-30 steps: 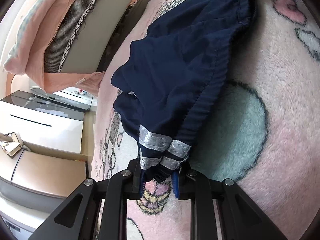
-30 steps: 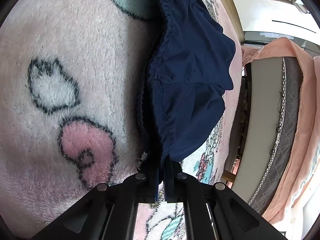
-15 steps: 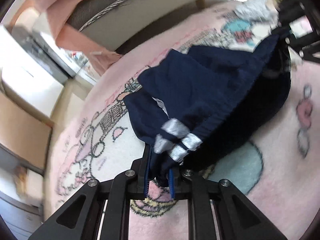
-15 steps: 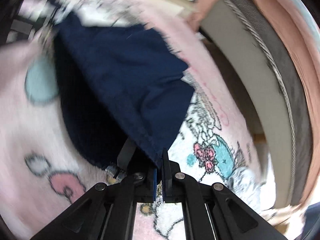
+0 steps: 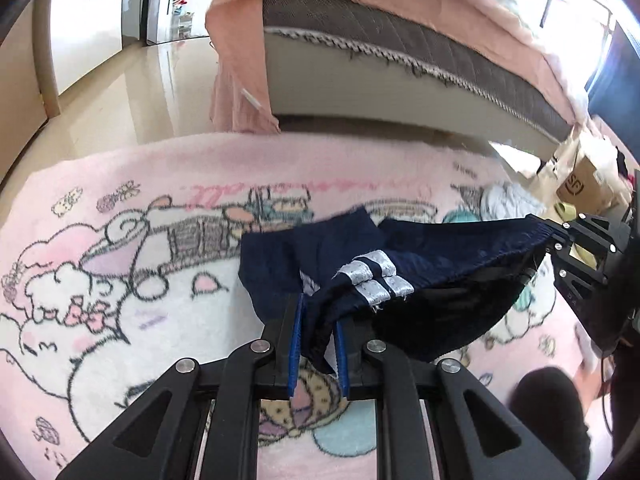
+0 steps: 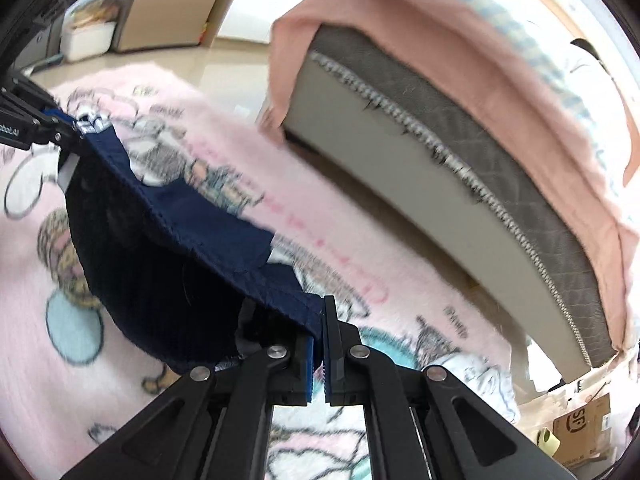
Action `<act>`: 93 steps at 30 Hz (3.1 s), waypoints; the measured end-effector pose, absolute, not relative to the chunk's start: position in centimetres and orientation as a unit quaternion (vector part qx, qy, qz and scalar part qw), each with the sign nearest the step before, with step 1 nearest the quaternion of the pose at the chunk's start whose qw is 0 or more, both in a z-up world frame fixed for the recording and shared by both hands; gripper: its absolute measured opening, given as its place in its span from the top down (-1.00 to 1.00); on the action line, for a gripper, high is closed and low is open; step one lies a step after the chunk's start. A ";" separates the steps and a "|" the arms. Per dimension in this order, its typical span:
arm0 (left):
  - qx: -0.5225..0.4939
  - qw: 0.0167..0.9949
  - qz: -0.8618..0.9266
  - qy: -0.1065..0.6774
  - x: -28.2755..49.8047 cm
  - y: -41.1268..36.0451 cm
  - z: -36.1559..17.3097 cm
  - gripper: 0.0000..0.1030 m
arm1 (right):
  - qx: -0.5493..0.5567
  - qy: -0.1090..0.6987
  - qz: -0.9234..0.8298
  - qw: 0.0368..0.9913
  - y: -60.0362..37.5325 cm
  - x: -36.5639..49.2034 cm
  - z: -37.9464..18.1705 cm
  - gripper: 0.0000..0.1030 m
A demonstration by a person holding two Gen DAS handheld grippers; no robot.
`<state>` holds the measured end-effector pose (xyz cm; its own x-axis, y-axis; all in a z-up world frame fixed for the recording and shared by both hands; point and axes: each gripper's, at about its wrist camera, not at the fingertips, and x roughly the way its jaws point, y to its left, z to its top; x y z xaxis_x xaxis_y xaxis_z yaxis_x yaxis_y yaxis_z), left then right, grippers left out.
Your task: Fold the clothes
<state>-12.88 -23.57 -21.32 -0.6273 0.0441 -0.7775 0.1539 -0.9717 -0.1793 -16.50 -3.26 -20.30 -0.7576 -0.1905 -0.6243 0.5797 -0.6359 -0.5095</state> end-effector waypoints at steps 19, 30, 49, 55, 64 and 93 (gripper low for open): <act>0.396 -0.017 -0.899 0.184 -16.5 -25.7 -17.1 0.90 | 0.242 0.331 -0.887 0.213 -4.7 -21.4 -12.6 0.99; 0.357 -0.009 -0.914 0.194 -21.3 -28.2 -12.5 0.90 | 0.263 0.319 -0.890 0.191 -5.2 -27.1 -11.1 0.99; 0.290 -0.016 -0.933 0.211 -24.1 -30.8 -8.6 0.90 | 0.202 0.338 -0.907 0.151 -7.2 -30.5 -6.7 0.99; 0.329 -0.016 -0.926 0.186 -23.3 -30.2 -11.2 0.89 | 0.213 0.379 -0.888 0.146 -7.6 -28.7 -8.7 0.99; 0.463 -0.016 -0.875 0.142 -18.2 -27.6 -21.7 0.89 | 0.340 0.393 -0.827 0.212 -6.4 -24.5 -19.8 0.99; 0.651 -0.013 -0.757 0.047 -11.0 -21.6 -31.8 0.85 | 0.488 0.393 -0.726 0.283 -5.6 -17.4 -30.2 0.99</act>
